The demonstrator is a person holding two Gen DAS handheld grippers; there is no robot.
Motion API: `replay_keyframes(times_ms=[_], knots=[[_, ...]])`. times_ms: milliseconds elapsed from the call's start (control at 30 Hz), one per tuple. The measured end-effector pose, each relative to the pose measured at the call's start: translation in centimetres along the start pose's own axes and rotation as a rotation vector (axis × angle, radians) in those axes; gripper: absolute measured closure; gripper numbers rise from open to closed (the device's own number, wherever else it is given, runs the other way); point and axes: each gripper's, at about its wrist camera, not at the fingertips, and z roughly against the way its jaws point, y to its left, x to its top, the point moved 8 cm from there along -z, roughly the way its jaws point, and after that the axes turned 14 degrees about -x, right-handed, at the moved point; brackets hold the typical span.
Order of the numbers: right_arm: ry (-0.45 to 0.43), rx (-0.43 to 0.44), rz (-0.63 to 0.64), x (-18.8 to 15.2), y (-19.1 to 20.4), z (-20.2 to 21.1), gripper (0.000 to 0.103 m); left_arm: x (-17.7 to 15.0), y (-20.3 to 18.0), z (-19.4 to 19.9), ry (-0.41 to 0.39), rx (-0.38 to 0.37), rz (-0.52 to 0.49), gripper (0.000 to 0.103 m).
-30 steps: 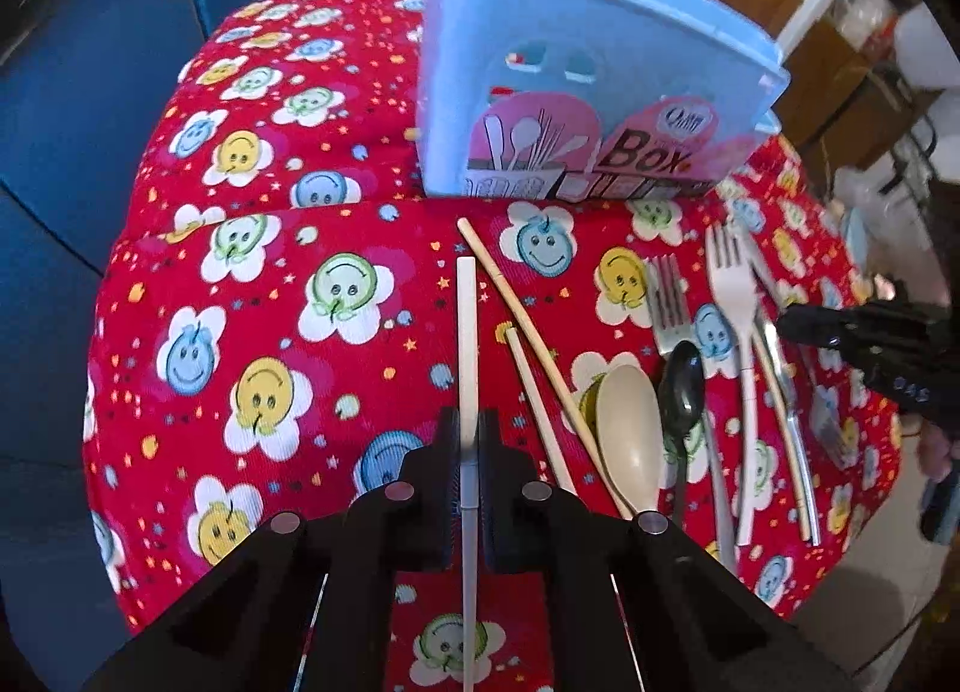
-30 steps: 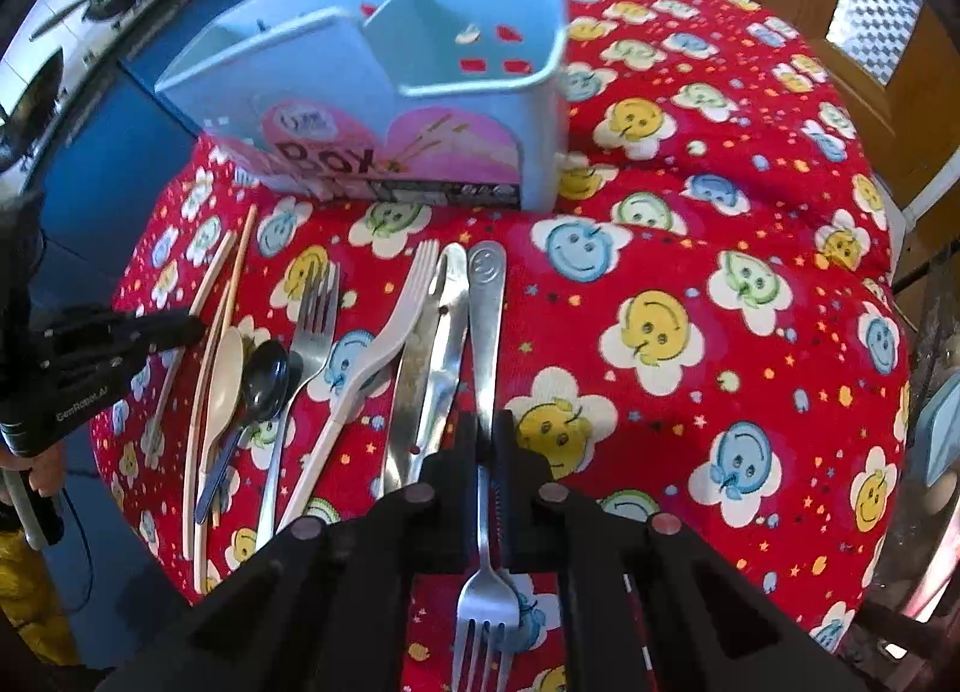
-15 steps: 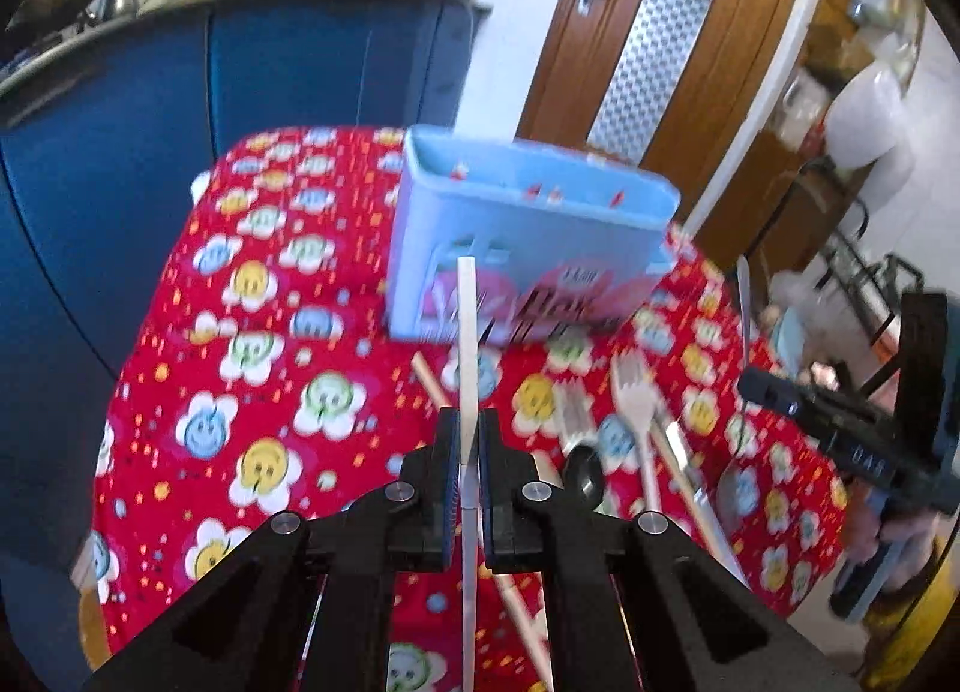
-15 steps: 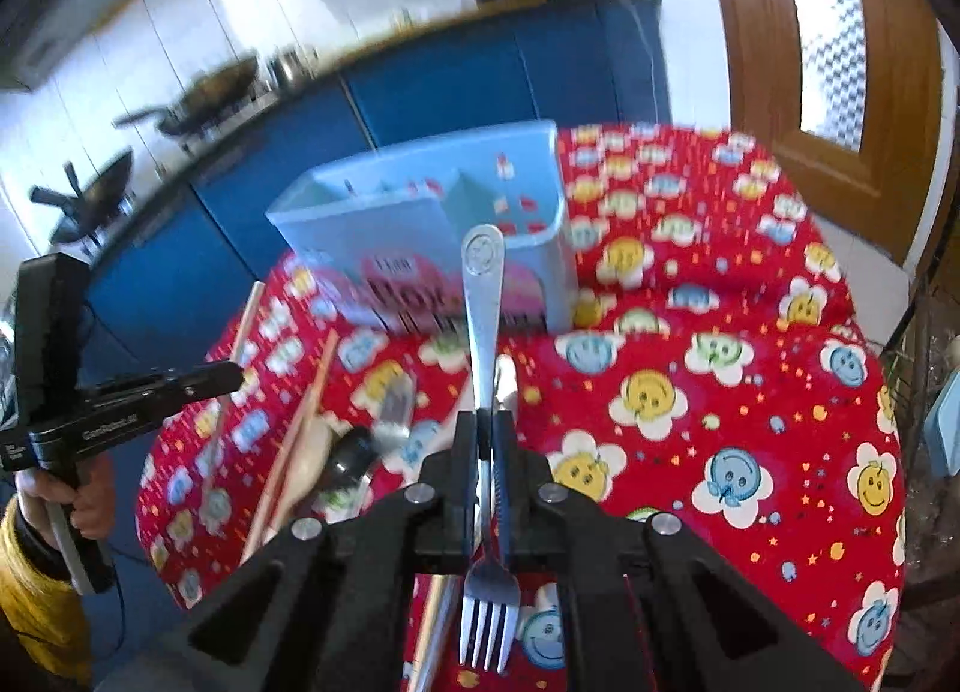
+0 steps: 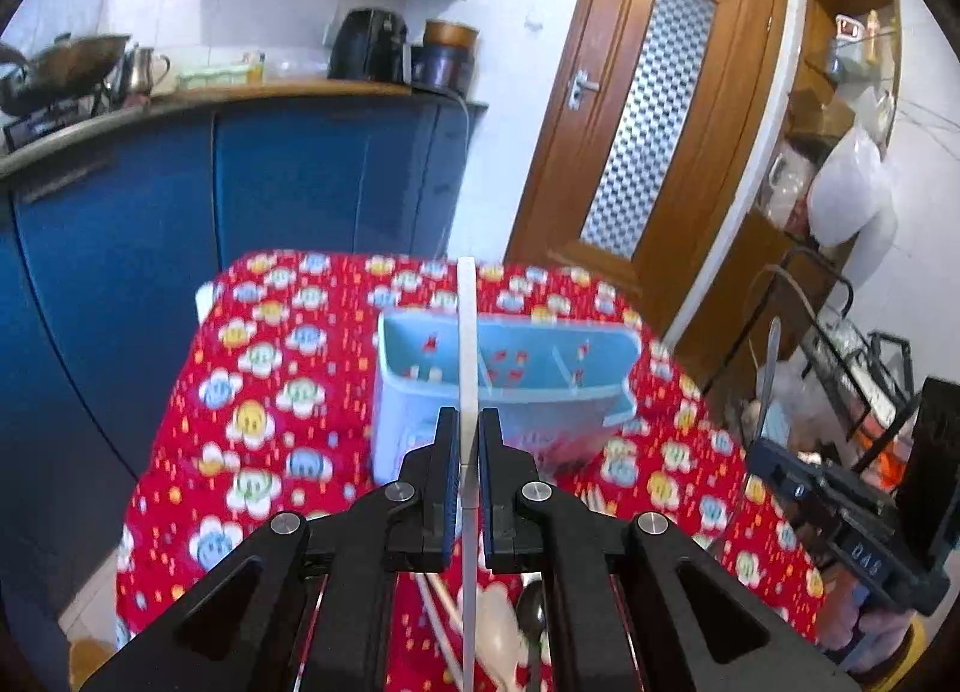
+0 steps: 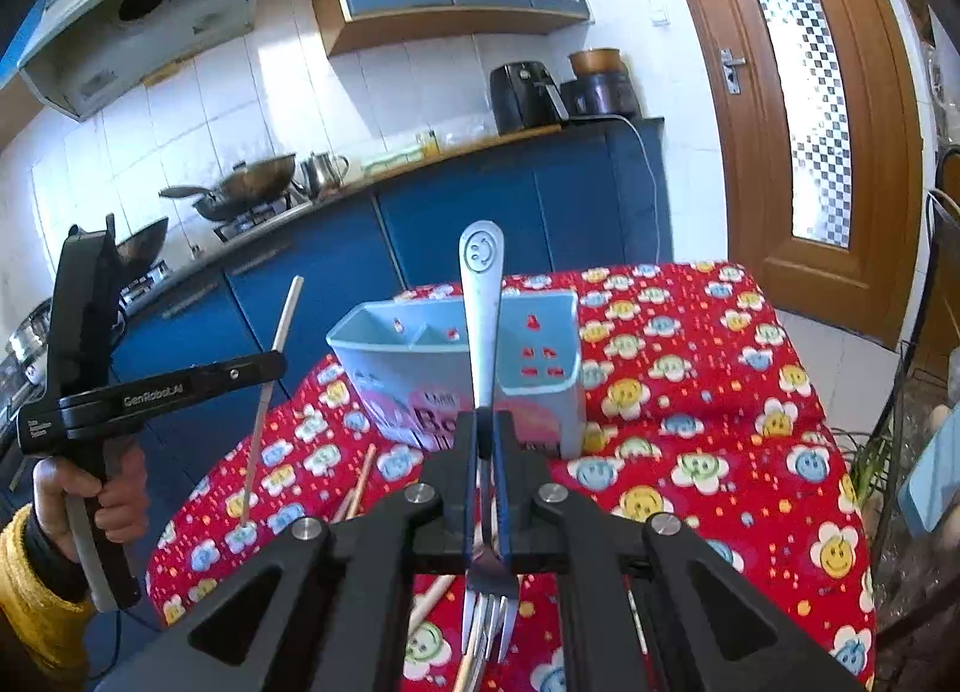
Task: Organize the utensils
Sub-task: 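Lift the chopstick with the left tool while the right tool carries the spoon toward the caddy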
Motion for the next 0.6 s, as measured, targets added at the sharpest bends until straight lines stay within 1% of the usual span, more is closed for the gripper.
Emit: replay_keyframes(times_ms=[67,133,267,367,500,600], knots=[[-0.011,0.001,-0.006,0.7,0.0,-0.2,0.097,1.3,-0.3,0.0,-0.023,0.015,-0.023,0.098],[-0.022,-0.002,-0.004,1.4,0.0,-0.4,0.097,2.7,-0.3,-0.1,-0.046,0.05,-0.049,0.098],[-0.044,0.013,-0.012,2.9,0.1,-1.0,0.097,5.2,0.0,-1.0,-0.083,0.052,-0.039,0.098],[-0.07,0.013,-0.009,4.5,0.1,-1.8,0.097,6.9,0.1,-1.5,-0.117,0.072,-0.047,0.098],[-0.099,0.017,-0.003,6.4,0.3,-3.1,0.097,9.2,0.3,-2.5,-0.207,0.092,-0.07,0.097],[-0.124,0.018,-0.008,7.7,0.4,-4.4,0.097,10.4,1.1,-3.3,-0.278,0.131,-0.069,0.098]])
